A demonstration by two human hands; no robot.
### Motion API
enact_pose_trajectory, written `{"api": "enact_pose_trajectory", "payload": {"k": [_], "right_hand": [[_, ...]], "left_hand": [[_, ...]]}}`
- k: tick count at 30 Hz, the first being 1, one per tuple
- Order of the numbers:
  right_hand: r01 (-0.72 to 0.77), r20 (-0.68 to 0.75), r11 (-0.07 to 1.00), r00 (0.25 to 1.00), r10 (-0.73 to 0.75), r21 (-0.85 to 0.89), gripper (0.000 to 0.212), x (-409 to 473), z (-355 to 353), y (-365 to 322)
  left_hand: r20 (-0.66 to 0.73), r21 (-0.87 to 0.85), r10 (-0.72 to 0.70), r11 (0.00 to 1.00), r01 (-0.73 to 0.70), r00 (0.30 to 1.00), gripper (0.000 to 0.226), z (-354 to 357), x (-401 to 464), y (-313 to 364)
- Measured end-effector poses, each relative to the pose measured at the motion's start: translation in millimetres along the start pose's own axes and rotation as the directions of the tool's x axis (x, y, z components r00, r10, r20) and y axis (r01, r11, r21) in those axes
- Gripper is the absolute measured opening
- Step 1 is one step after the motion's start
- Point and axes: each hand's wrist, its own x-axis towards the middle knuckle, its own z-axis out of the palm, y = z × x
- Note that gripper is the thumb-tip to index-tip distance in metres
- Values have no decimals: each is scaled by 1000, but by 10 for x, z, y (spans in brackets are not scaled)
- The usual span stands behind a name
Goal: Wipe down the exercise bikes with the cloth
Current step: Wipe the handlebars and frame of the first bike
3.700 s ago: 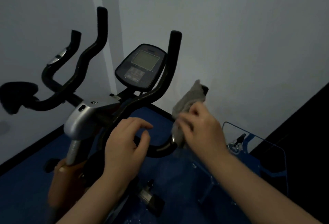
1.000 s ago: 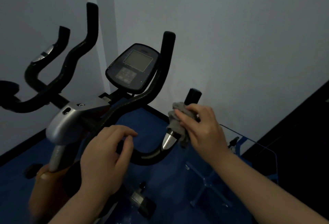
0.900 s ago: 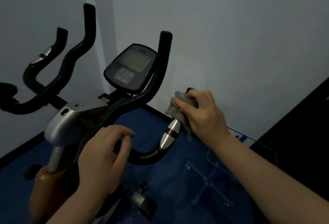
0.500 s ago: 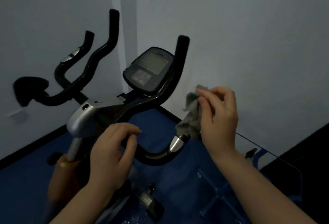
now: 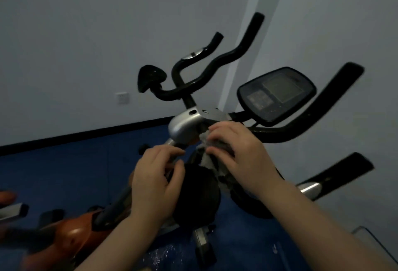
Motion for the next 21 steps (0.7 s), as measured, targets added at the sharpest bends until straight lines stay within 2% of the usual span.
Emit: {"api": "enact_pose_trajectory", "payload": {"k": [4, 7, 9, 11, 14, 16, 19, 21], "right_hand": [[159, 181, 982, 974, -138, -105, 19, 162, 126, 137], [180, 323, 976, 937, -133, -121, 34, 107, 55, 275], [171, 344, 974, 932, -110, -150, 38, 68, 69, 296], [153, 306, 974, 947, -96, -168, 36, 76, 142, 263], [211, 286, 967, 944, -162, -147, 31, 112, 186, 201], [277, 322, 958, 916, -240, -75, 34, 161, 173, 178], [230, 387, 970, 890, -242, 76, 33, 313, 158, 165], [276, 466, 959, 840, -276, 70, 29, 378, 189, 136]], "left_hand": [[52, -41, 23, 999, -21, 998, 12, -2, 45, -13], [88, -110, 44, 993, -34, 995, 12, -3, 63, -59], [105, -137, 66, 989, -51, 992, 11, -3, 85, -108], [118, -138, 87, 988, -70, 989, 12, 30, 102, -148], [136, -143, 78, 988, -58, 988, 14, 83, 83, -161], [134, -149, 64, 988, -43, 989, 14, 116, 67, -169], [99, -141, 28, 990, -14, 995, 16, 173, 59, -147], [68, -137, -2, 991, 11, 998, 18, 196, 38, -98]]}}
